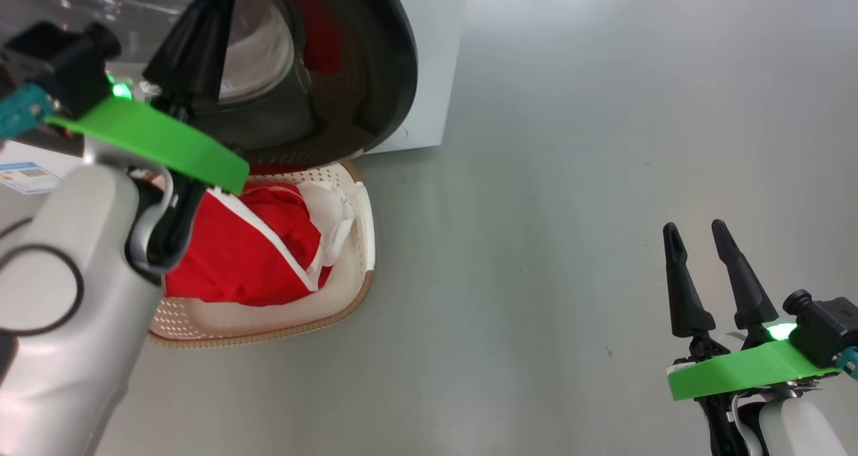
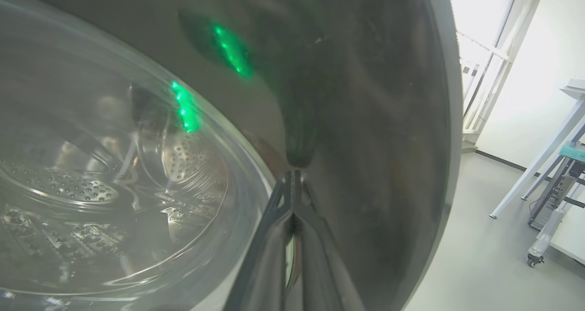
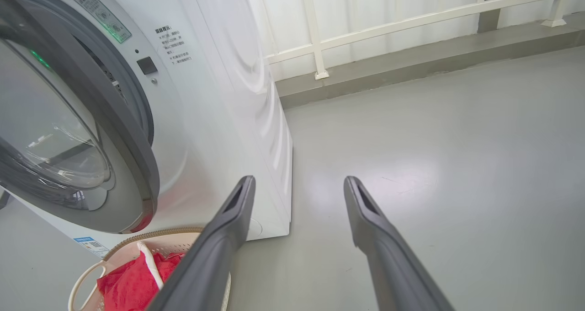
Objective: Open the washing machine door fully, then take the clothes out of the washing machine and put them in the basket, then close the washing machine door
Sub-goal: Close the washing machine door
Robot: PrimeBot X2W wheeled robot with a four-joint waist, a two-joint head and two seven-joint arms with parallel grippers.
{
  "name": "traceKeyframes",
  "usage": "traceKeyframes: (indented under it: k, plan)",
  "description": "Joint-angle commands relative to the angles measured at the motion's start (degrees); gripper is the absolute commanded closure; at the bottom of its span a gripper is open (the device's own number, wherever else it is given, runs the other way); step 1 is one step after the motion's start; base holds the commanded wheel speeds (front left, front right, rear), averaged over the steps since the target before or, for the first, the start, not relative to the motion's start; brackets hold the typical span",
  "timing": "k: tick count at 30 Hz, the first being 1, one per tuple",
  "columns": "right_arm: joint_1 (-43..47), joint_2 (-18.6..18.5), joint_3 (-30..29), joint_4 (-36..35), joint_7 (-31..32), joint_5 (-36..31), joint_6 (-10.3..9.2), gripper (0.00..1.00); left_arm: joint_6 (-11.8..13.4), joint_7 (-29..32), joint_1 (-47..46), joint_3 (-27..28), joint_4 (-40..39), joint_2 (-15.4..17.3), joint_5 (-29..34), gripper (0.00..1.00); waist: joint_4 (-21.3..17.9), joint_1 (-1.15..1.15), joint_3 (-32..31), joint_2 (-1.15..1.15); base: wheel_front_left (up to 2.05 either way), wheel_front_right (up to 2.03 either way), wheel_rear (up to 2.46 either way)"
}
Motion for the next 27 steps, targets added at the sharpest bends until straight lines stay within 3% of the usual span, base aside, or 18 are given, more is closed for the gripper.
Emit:
traceKeyframes:
  k: [1, 21, 27]
  plan:
    - [0.1, -0.1, 1.3, -1.1, -0.4, -0.5, 0.37, 0.00, -0.3, -0.4, 1.9, 2.8, -1.4, 1.9, 0.1, 1.00, 0.9, 0.00, -1.2, 0.00, 0.00, 0.00, 0.00]
    - [5.9, -0.1, -0.8, -0.7, -0.4, -4.2, 0.37, 0.00, -0.3, -0.4, 24.9, 13.2, -6.5, -3.1, 9.3, 1.00, 6.5, 0.00, -9.3, 0.00, 0.00, 0.00, 0.00]
    - [7.9, -0.1, -1.6, -0.8, -0.4, -4.8, 0.37, 0.00, -0.3, -0.4, 31.8, 17.4, -8.2, -4.1, 12.2, 0.93, 7.0, 0.00, -11.3, 0.00, 0.00, 0.00, 0.00]
